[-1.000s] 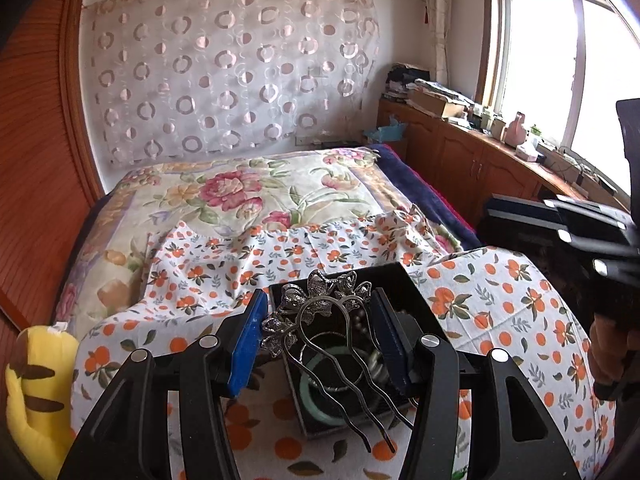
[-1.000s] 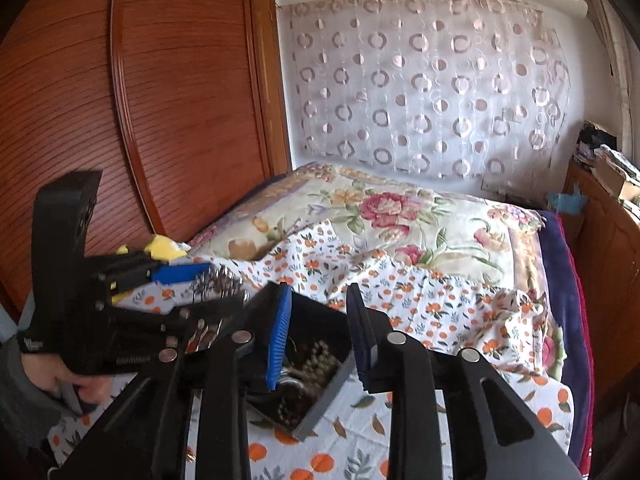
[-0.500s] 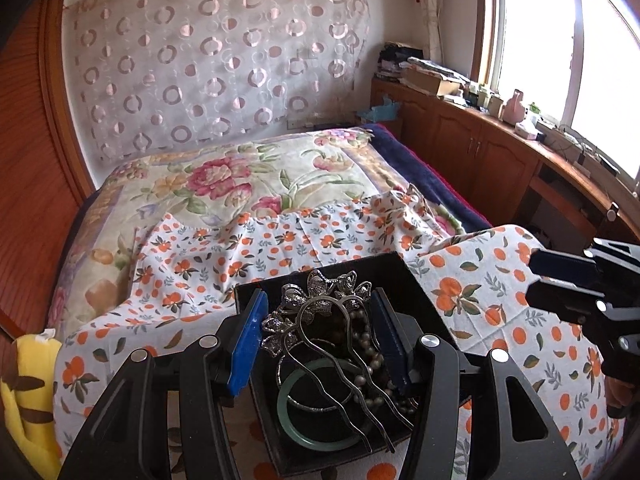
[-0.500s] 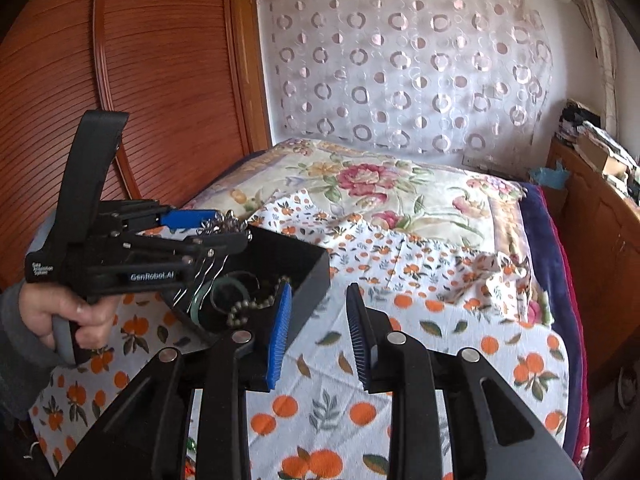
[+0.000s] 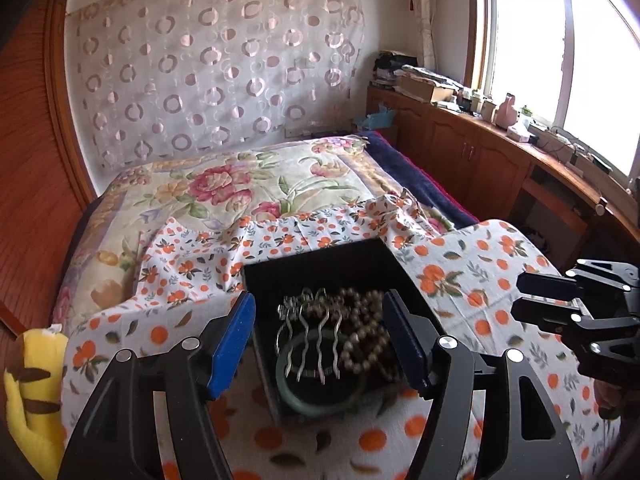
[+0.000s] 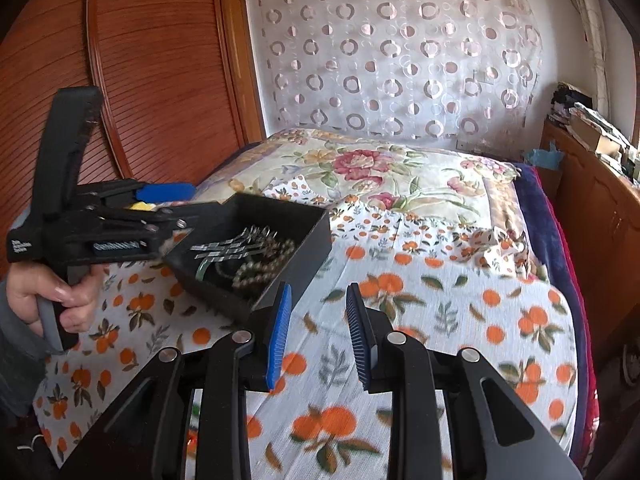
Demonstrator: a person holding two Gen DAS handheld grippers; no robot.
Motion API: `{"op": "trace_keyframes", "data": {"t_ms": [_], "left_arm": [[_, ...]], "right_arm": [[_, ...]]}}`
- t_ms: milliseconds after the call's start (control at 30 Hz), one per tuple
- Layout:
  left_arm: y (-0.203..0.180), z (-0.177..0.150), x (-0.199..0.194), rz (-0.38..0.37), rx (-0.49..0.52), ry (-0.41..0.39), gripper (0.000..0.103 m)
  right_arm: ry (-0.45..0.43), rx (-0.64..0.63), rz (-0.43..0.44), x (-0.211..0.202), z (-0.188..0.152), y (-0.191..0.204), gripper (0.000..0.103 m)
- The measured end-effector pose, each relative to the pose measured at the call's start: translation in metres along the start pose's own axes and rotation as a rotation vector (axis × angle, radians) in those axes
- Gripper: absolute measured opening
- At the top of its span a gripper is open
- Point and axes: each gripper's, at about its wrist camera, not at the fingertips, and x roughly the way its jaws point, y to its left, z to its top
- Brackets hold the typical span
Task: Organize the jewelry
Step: 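Open both tools to drop the comb and pearls into the box, then move the left tool to the green pendant while the right tool approaches the red string bracelet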
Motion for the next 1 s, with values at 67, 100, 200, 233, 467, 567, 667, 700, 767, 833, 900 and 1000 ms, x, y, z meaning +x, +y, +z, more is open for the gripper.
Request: {"op": "trace_keyframes", "data": {"t_ms": [67,100,200,233,467,567,667,700,767,833,900,1000], "left_arm": [[0.0,-0.009,-0.011,-0.003,0.004,-0.002,0.064],[0.001,-0.014,-0.015,-0.003,0.003,-0.001,0.065],[0.0,-0.029,-0.027,-0.019,0.001,0.009,0.065],[-0.001,-0.034,-0.031,-0.023,0.004,0.011,0.065],[-0.01,-0.071,-0.044,-0.062,-0.002,0.049,0.065],[-0.018,-0.084,-0.044,-0.083,-0.005,0.07,0.065],[-0.03,-0.095,-0.042,-0.109,0.004,0.092,0.065],[-0.034,-0.097,-0.04,-0.12,0.009,0.1,0.065],[-0.042,-0.101,-0.035,-0.145,0.014,0.122,0.064],[-0.048,-0.103,-0.032,-0.163,0.019,0.139,0.059],[-0.057,-0.105,-0.028,-0.177,0.031,0.157,0.055],[-0.064,-0.107,-0.023,-0.187,0.044,0.178,0.052]], "right_arm": [[0.009,0.012,0.001,-0.004,-0.009,0.002,0.031],[0.015,0.018,0.002,-0.006,-0.014,0.003,0.031],[0.031,0.031,0.004,-0.01,-0.027,0.008,0.031],[0.035,0.034,0.005,-0.011,-0.032,0.01,0.031],[0.067,0.058,0.005,-0.022,-0.063,0.022,0.031],[0.082,0.066,-0.001,-0.026,-0.078,0.026,0.031],[0.089,0.076,-0.002,-0.033,-0.091,0.028,0.031],[0.09,0.078,-0.001,-0.036,-0.094,0.029,0.031],[0.089,0.074,-0.006,-0.04,-0.1,0.032,0.031],[0.087,0.074,-0.005,-0.046,-0.105,0.034,0.031],[0.084,0.076,-0.006,-0.051,-0.11,0.035,0.031],[0.079,0.076,-0.004,-0.057,-0.115,0.036,0.031]]}}
